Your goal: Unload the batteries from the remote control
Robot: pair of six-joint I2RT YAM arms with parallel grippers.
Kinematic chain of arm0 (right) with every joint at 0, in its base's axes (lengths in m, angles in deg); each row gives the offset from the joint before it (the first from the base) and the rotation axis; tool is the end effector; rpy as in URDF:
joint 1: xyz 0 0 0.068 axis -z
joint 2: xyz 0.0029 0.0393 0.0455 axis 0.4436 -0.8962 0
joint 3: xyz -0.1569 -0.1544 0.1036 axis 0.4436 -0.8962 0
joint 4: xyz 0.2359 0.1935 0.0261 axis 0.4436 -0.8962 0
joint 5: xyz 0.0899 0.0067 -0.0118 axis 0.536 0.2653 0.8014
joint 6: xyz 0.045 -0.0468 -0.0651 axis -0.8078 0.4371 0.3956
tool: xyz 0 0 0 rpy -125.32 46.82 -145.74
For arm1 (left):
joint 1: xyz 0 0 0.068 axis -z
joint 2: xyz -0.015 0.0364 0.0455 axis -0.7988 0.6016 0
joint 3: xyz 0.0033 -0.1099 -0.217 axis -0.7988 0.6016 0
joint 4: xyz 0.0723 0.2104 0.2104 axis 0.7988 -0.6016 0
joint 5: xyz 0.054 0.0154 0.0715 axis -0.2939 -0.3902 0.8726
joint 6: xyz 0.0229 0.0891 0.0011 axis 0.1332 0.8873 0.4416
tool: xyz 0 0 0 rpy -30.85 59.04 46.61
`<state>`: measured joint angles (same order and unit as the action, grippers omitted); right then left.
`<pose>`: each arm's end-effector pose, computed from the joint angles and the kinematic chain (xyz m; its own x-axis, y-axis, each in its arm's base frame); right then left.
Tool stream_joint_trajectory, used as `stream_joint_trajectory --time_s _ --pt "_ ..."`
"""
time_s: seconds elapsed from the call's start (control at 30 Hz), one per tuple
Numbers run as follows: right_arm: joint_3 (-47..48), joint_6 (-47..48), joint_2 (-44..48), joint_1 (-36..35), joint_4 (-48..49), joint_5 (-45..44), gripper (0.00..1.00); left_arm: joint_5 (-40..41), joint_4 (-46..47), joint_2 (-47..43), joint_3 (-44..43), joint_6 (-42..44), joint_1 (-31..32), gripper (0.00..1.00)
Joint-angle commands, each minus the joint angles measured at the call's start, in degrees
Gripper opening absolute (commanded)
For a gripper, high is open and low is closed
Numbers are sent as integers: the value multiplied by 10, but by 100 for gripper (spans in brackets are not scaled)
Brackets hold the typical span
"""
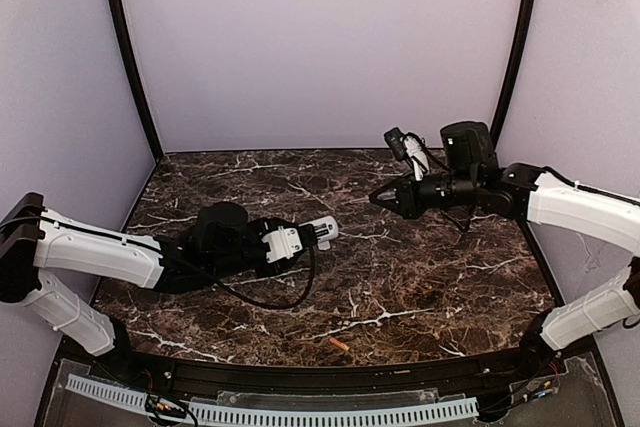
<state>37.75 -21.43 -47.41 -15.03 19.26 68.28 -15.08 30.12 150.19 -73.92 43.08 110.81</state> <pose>0.2722 0.2769 0.2442 -0.5271 -0.1770 -0.8312 -0.7465 0.5640 0.3532 0.2202 -0.3220 0.1437 0.3518 0.6145 -0.7061 0.6717 0.3597 0.6477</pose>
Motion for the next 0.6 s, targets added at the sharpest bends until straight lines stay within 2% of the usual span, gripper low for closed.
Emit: stream_joint_trajectory --time_s 0.0,0.37,0.57 --pt "6 36 20 5 3 -19 0 4 23 -47 19 12 -13 0" --pt "4 75 14 8 1 -6 0 -71 -37 -87 30 -49 -83 0" --pt "22 94 10 8 -21 2 0 -198 -66 -89 12 -91 -117 0"
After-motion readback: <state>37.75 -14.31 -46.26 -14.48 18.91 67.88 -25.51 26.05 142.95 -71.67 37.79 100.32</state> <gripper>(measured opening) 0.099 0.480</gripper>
